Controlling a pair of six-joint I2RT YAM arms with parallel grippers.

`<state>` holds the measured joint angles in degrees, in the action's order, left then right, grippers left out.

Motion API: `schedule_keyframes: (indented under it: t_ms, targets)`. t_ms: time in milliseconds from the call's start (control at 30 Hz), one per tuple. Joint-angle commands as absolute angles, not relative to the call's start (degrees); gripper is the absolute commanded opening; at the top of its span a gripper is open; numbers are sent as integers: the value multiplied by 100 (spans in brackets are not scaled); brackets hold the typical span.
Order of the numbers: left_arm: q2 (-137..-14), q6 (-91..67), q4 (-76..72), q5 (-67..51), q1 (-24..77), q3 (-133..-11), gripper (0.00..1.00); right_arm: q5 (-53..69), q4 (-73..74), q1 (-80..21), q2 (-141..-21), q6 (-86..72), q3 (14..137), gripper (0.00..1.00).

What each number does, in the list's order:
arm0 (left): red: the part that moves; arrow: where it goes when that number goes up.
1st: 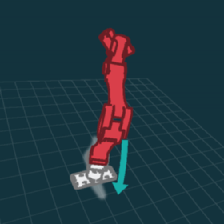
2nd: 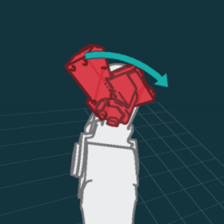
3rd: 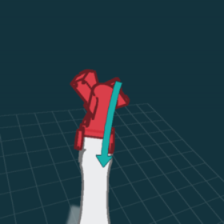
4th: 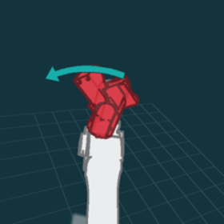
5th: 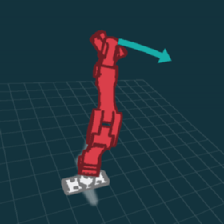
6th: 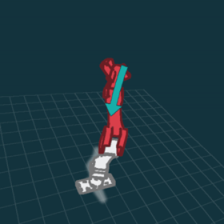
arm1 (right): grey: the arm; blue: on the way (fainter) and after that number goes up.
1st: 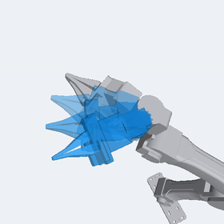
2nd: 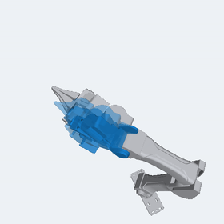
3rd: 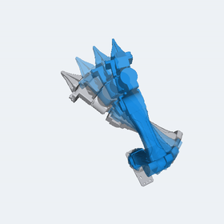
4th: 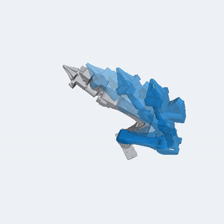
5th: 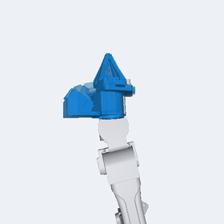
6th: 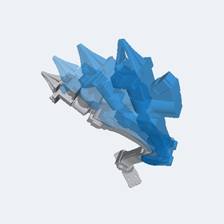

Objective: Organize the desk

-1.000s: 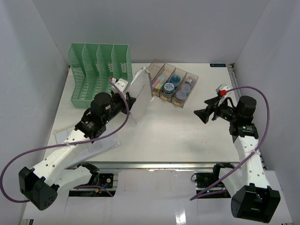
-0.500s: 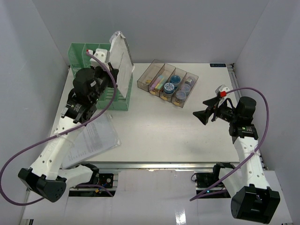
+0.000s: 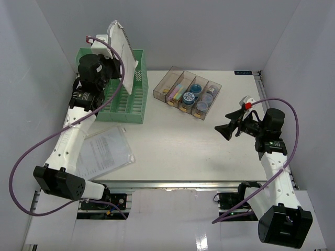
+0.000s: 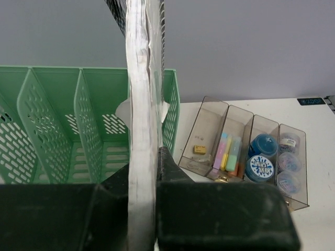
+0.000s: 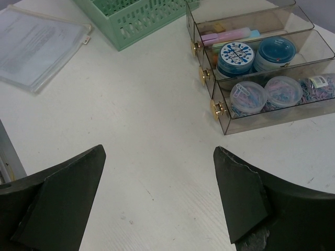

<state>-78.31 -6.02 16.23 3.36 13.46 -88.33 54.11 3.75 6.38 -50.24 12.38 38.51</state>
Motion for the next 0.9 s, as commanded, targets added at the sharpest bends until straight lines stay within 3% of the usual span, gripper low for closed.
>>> schedule_keyframes:
  t_ms: [0, 633, 867]
  targets:
    - [-8072, -707, 1223, 16, 1249, -8958, 0, 5519, 115, 667, -5078, 1212, 3798, 90]
    - [-8466, -463, 379, -1595, 1107, -7987, 0, 5589, -35, 668, -5404, 1318, 3628, 90]
    - [-8708, -82, 252, -1394, 1092, -7825, 0, 5700, -103, 668, -5447, 1369, 3573, 90]
